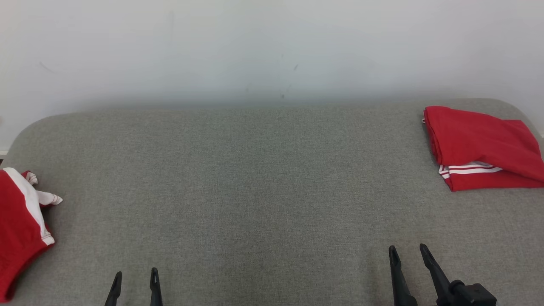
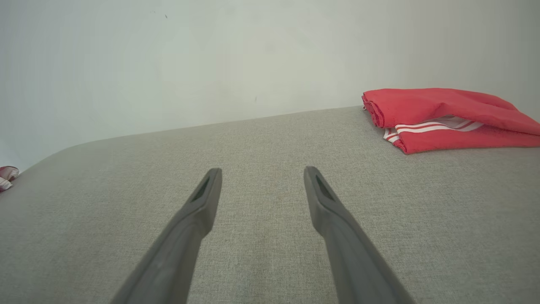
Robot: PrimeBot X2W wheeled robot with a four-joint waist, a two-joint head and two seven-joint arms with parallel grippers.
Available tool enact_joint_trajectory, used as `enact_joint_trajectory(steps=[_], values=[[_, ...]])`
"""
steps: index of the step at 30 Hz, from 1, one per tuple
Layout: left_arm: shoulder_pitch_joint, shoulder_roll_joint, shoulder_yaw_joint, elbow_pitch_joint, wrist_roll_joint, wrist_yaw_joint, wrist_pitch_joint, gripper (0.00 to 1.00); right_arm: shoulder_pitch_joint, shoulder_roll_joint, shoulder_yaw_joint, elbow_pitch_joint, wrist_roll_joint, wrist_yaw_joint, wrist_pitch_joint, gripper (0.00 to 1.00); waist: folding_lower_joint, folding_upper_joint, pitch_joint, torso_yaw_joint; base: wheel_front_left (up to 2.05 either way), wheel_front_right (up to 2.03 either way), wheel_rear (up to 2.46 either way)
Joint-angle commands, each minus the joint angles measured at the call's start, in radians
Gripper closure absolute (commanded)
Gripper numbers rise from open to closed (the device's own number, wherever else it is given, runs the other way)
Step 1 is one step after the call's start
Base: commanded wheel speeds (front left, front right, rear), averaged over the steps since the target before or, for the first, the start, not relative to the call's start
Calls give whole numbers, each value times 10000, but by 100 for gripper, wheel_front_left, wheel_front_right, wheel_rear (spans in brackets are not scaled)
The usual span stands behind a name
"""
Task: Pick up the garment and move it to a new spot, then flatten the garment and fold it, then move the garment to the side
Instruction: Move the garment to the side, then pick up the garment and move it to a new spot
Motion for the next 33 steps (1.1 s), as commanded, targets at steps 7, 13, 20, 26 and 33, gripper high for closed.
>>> enact_joint_trajectory(steps=[7, 13, 20, 26, 33], values=[[-10, -7, 1, -43, 97, 36, -31, 0, 161, 30, -63, 28, 19, -26, -12, 0, 0, 0, -9, 17, 0, 0, 0], [-39, -7, -23, -47, 66, 58, -31, 0, 171, 30, -99, 39, -20, -26, -12, 0, 0, 0, -21, 46, 0, 0, 0], [-64, -7, 4, -1, 17, 74, -31, 0, 241, 29, -147, 17, 48, -26, -12, 0, 0, 0, -71, 368, 0, 0, 0], [-139, -6, 23, 61, 54, 90, -31, 0, 371, 31, -171, 51, 72, -26, -12, 0, 0, 0, -78, 1163, 0, 0, 0], [-116, -7, 155, 84, 27, 109, -31, 0, 335, 30, -222, 50, -33, -26, -12, 0, 0, 0, 35, 2408, 0, 0, 0]])
